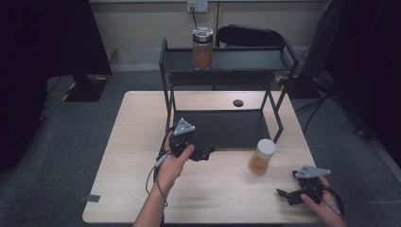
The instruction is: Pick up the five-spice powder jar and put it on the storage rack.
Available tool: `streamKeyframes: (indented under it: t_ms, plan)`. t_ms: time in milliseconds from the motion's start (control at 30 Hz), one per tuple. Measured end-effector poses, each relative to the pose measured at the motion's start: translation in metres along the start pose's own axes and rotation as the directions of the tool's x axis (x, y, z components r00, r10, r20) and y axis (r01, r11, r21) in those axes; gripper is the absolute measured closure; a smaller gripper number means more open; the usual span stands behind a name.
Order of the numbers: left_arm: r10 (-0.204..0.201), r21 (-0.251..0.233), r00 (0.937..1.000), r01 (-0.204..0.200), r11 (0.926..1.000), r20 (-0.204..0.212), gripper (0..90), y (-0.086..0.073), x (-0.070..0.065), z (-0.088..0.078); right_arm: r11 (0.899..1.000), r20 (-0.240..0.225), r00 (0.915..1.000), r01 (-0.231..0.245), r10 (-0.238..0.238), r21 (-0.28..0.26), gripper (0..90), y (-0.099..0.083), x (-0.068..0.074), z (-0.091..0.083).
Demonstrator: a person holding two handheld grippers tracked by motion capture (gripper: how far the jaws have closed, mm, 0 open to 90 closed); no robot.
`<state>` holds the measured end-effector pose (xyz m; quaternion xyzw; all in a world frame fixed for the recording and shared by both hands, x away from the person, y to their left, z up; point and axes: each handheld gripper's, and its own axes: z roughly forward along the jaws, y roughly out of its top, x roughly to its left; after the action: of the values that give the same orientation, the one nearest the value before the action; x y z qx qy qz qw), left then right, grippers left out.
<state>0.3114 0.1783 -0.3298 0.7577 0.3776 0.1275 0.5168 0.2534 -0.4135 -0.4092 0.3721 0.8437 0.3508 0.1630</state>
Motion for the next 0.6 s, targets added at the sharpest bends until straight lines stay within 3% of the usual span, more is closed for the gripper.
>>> streamKeyframes:
  t_ms: [100,200,267,400,600]
  plan:
    - [-0.014,0.0,0.9999,0.014,0.9999,-0.003,1.6,-0.018,-0.001,0.002,1.0,0.0,1.0,0.0,0.0,0.0,0.0,0.0,0.0,0.0]
    - [-0.016,0.014,0.9999,0.016,0.9998,-0.006,1.5,-0.025,-0.001,0.005,1.0,0.0,1.0,0.0,0.0,0.0,0.0,0.0,0.0,0.0]
    - [-0.041,0.015,0.999,0.041,0.999,-0.017,1.5,-0.038,-0.001,0.006,1.0,0.0,1.0,0.0,0.0,0.0,0.0,0.0,0.0,0.0]
    - [-0.03,0.041,0.9982,0.032,0.9986,-0.053,1.5,-0.047,-0.004,0.009,1.0,0.0,1.0,0.0,0.0,0.0,0.0,0.0,0.0,0.0]
    - [-0.062,0.063,0.9952,0.067,0.9957,-0.075,1.5,-0.07,-0.002,0.011,1.0,0.0,1.0,0.0,0.0,0.0,0.0,0.0,0.0,0.0]
